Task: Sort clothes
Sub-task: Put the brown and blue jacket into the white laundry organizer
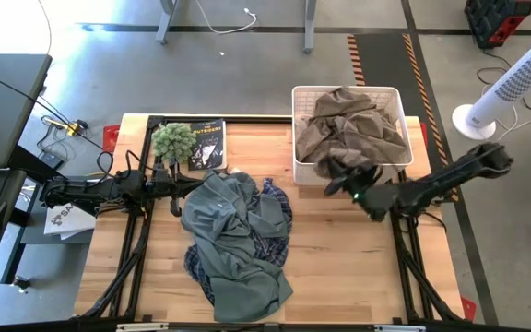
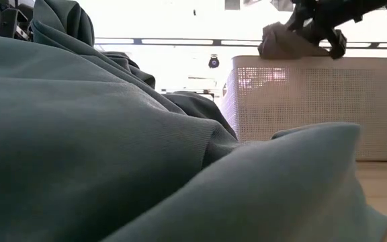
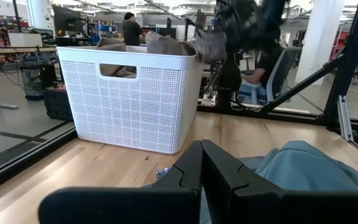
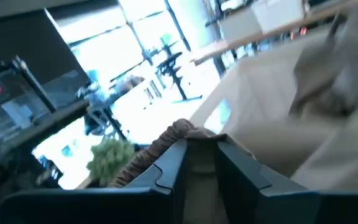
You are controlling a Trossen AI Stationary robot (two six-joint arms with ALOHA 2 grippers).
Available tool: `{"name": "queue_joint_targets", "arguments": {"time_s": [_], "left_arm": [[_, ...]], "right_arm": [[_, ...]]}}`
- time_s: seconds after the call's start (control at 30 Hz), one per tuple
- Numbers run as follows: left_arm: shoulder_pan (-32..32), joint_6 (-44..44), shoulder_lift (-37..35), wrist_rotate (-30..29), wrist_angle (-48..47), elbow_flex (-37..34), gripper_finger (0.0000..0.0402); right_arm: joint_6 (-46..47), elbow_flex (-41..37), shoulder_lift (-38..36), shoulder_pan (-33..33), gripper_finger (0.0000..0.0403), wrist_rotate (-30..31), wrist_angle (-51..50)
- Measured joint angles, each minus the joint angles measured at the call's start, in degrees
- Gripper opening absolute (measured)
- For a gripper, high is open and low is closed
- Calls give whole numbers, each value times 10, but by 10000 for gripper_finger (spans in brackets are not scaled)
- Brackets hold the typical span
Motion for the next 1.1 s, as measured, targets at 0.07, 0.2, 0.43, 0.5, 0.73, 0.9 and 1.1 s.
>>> {"name": "queue_joint_targets", "arguments": {"time_s": [0.07,0.2,0.43,0.5,0.73,0.9,1.1], "left_arm": [[0,0,0,0,0,0,1],[0,0,0,0,0,0,1],[0,0,0,0,0,0,1],[0,0,0,0,0,0,1],[0,0,0,0,0,0,1],[0,0,0,0,0,0,1],[0,0,0,0,0,0,1]], "right_arm": [[-46,0,-40,-29,78,-28,-5],[-73,0,-96,-116,78,-81,-25],[34,37,-100,-334,77,-300,-145],[54,85,-82,-392,77,-388,-248],[40,284,44,-507,77,-464,-682],[19,319,135,-539,77,-495,-780],[-18,289,247,-564,77,-586,-748]]}}
